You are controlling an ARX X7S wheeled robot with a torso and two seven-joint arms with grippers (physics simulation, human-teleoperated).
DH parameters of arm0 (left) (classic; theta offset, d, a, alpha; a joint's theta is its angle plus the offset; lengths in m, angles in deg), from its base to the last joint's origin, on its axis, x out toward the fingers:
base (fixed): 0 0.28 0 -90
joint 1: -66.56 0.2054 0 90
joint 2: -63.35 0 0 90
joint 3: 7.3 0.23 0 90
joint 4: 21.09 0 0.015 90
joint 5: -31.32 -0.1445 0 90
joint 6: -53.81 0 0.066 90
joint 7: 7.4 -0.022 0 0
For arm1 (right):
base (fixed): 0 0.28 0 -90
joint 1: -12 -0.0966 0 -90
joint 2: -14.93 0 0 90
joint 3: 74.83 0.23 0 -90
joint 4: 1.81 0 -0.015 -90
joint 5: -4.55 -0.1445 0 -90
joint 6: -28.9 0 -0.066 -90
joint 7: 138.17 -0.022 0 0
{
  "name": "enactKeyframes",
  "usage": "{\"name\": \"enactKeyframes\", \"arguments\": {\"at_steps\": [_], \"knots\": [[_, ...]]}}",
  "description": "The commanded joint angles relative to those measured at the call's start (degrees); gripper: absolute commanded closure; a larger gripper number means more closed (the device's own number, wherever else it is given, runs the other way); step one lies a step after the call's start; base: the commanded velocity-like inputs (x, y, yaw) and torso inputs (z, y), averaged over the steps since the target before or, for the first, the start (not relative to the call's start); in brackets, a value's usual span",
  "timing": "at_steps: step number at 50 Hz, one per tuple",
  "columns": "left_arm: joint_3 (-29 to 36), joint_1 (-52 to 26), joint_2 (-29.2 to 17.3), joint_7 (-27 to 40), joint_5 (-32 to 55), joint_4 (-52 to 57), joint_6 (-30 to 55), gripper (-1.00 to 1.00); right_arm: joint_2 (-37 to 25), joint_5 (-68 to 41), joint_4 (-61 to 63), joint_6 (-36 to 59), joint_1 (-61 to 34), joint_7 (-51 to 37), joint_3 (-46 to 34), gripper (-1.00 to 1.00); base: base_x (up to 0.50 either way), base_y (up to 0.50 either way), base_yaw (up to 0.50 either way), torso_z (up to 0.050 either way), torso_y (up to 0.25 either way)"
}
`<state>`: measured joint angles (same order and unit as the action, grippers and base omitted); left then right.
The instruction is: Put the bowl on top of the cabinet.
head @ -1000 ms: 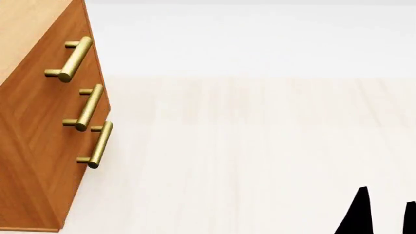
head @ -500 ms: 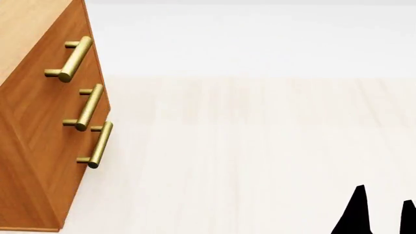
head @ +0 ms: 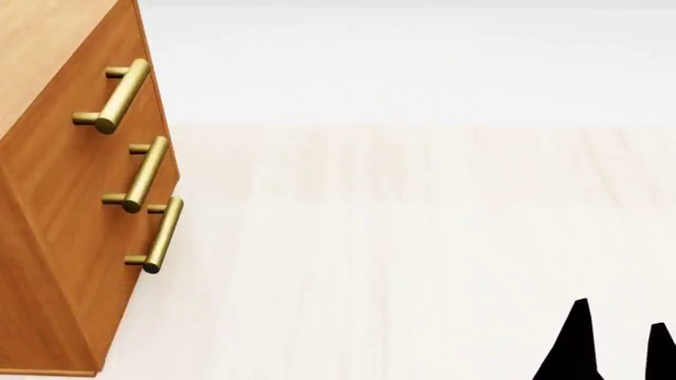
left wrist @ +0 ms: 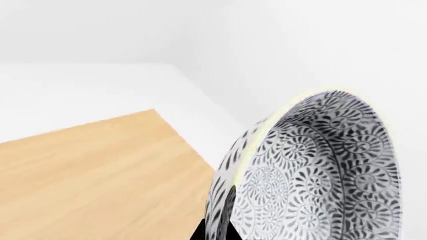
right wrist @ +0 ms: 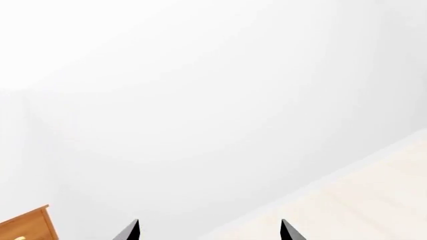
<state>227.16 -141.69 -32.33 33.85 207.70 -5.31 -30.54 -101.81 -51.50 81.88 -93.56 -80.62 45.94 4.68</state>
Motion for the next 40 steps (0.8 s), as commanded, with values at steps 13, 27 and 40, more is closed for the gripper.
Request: {"name": "enactKeyframes", "arguments": {"at_steps": [13,27,40], "knots": [[0.1,0.7,-1.8,13.9,-0.1,-0.7,-8.7,1.00,0.2,0.6,0.4,0.1,0.2,0.0,-0.1,-1.00,0.00,0.00,0.00,0.001,0.000],[-1.1,1.6,-2.6,16.7,0.0,-0.7,-1.2,1.00,0.4,1.8,0.3,0.1,0.1,-0.5,-0.3,-1.00,0.00,0.00,0.00,0.000,0.001],[-1.2,1.3,-2.9,16.0,-0.4,-0.7,0.9,1.00,0.6,1.9,-0.5,0.7,-0.7,-0.2,-0.8,-1.00,0.00,0.00,0.00,0.000,0.000]]}}
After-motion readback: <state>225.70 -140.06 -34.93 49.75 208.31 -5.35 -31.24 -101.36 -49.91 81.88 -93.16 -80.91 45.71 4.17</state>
